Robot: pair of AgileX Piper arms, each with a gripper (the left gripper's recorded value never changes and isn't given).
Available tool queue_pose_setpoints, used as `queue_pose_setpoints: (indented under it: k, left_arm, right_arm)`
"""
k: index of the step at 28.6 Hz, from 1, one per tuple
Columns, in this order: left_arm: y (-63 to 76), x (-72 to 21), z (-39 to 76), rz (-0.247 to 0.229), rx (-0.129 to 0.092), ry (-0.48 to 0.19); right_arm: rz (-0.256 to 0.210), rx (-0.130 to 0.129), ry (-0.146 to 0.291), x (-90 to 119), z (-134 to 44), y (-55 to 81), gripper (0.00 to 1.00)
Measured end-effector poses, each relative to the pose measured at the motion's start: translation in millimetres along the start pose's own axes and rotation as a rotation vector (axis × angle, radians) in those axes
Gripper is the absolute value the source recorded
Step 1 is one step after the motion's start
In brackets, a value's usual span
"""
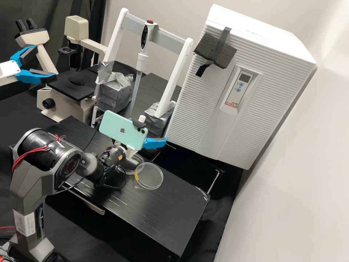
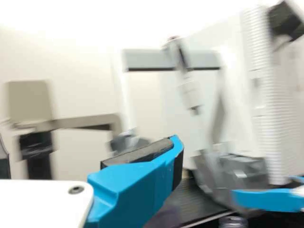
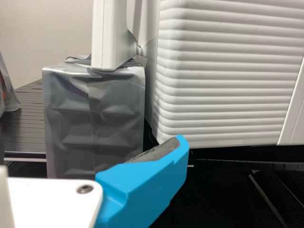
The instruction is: Use the pipette
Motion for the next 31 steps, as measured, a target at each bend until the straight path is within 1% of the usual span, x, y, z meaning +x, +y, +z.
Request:
queue_pose_setpoints:
  k: [1,2,3,5,7,10,12,13,14,15,16,18,19,20,22,23,25,26,28,29,30,31]
  left_arm:
    - [0.3,0.1,6.0,0.001,-0.007,-0.023]
    - [1.2,-0.1,8.6,0.004,-0.010,-0.033]
    - [3.2,-0.7,13.8,0.011,-0.015,-0.053]
    - [5.2,-1.4,18.5,0.019,-0.019,-0.071]
    - [7.3,-2.2,21.9,0.026,-0.021,-0.085]
    - [7.5,-2.2,22.1,0.027,-0.023,-0.085]
    - [7.5,-2.2,22.1,0.027,-0.023,-0.085]
    - [7.5,-2.2,22.1,0.027,-0.023,-0.085]
    - [7.5,-2.2,22.1,0.027,-0.023,-0.085]
    - [6.5,-3.0,21.7,0.023,-0.025,-0.081]
    - [5.9,-3.5,21.5,0.021,-0.027,-0.079]
    - [3.7,-5.3,20.9,0.013,-0.030,-0.074]
    - [2.6,-6.1,20.7,0.009,-0.031,-0.072]
    - [1.0,-7.4,20.2,0.004,-0.034,-0.068]
    - [-1.6,-9.9,17.1,-0.007,-0.027,-0.054]
    - [-3.2,-10.7,15.4,-0.013,-0.021,-0.047]
    - [-7.2,-12.6,11.6,-0.028,-0.020,-0.030]
    - [-9.7,-13.8,9.4,-0.038,-0.019,-0.020]
    - [-12.6,-14.3,7.7,-0.049,-0.017,-0.013]
    - [-13.4,-15.0,7.0,-0.052,-0.016,-0.010]
    - [-14.9,-15.2,6.1,-0.057,-0.018,-0.002]
    - [-16.1,-14.9,5.6,-0.061,-0.020,0.001]
  right_arm:
    - [0.000,0.000,0.000,0.0,0.0,0.0,1.00]
    - [0.000,0.000,0.000,0.0,0.0,0.0,1.00]
    - [0.000,0.000,0.000,0.0,0.0,0.0,1.00]
    - [0.000,0.000,0.000,0.0,0.0,0.0,1.00]
    - [0.000,0.000,0.000,0.0,0.0,0.0,1.00]
    - [0.001,0.000,0.001,-0.2,-0.4,0.5,1.00]
    - [0.010,0.002,0.010,-1.9,-3.7,3.9,1.00]
    - [0.017,0.008,0.016,-3.2,-6.1,6.5,1.00]
    - [0.022,0.014,0.028,-5.3,-10.1,10.1,1.00]
    - [0.038,0.026,0.050,-9.0,-17.1,16.3,1.00]
    - [0.050,0.044,0.073,-12.1,-23.6,20.1,1.00]
    - [0.065,0.062,0.116,-16.6,-35.0,25.8,1.00]
    - [0.071,0.064,0.137,-17.6,-40.7,28.0,1.00]
    - [0.075,0.066,0.172,-18.5,-50.7,30.0,1.00]
    - [0.081,0.061,0.222,-17.7,-64.4,33.6,1.00]
    - [0.080,0.064,0.243,-16.6,-71.8,34.7,1.00]
    - [0.071,0.068,0.271,-13.0,-84.1,35.9,1.00]
    - [0.056,0.070,0.283,-10.5,-92.4,35.9,1.00]
    - [0.044,0.078,0.297,-5.3,-103.6,37.1,1.00]
    - [0.040,0.081,0.301,-3.6,-107.9,38.0,1.00]
    - [0.037,0.092,0.302,0.6,-114.7,40.0,1.00]
    - [0.034,0.095,0.299,4.1,-119.1,41.5,1.00]
